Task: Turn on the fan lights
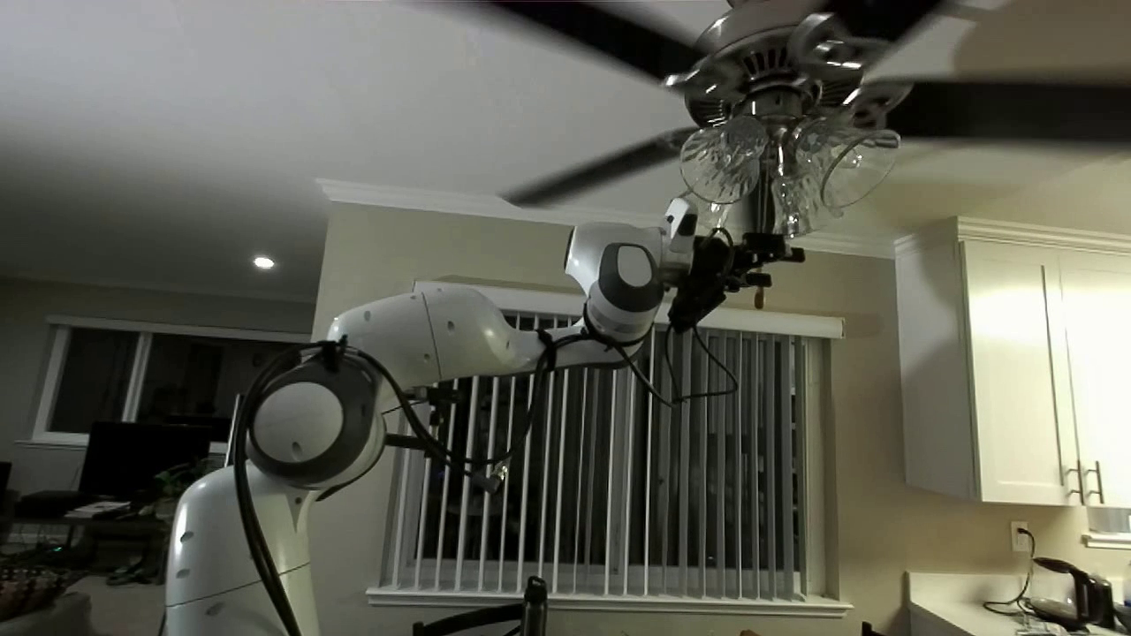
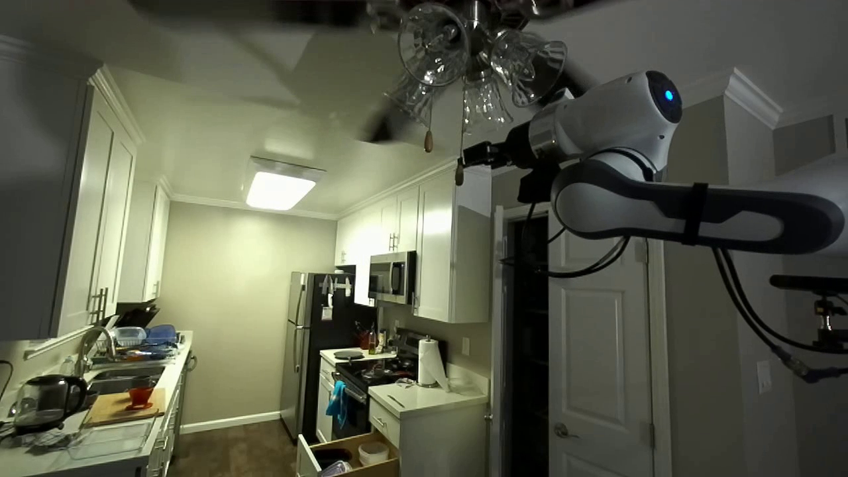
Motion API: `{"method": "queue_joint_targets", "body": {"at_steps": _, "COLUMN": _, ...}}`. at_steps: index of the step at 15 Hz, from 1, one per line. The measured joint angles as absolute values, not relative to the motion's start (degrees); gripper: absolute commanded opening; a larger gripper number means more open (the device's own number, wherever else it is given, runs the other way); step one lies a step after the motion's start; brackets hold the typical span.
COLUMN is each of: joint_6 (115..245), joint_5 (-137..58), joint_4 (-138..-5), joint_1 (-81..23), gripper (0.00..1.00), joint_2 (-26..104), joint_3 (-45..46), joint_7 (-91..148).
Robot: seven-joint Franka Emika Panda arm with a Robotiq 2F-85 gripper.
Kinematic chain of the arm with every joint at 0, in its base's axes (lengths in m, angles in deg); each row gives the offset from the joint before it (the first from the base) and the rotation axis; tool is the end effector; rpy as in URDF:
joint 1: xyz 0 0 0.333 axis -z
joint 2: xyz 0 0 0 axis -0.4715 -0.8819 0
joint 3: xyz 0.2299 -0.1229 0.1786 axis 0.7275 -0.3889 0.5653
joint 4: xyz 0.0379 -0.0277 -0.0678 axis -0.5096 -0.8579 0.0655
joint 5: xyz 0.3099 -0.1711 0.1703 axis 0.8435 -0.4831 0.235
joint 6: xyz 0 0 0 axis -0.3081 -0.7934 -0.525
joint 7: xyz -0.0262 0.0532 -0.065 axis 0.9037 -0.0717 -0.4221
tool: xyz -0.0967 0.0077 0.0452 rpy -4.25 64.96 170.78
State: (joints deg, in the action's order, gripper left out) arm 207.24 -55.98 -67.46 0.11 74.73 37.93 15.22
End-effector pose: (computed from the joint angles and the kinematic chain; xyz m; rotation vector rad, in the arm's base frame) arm 0.4317 0.1535 0.9267 2.0835 0.1522 2.1265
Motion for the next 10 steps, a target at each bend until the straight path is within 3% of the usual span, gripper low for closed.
{"method": "queue_joint_targets", "body": {"at_steps": 5, "joint_6": 205.59, "joint_5": -57.54, "joint_4": -67.46, "joint_1": -0.70, "gripper": 1.00, "joint_2": 76.36, "joint_3": 36.00, "joint_7": 18.19}}
{"method": "queue_joint_targets", "body": {"at_steps": 10, "joint_6": 197.60, "joint_5": -60.36, "joint_4": -67.45, "joint_1": -10.80, "gripper": 1.00, "joint_2": 77.89, "joint_3": 29.48, "joint_7": 20.65}}
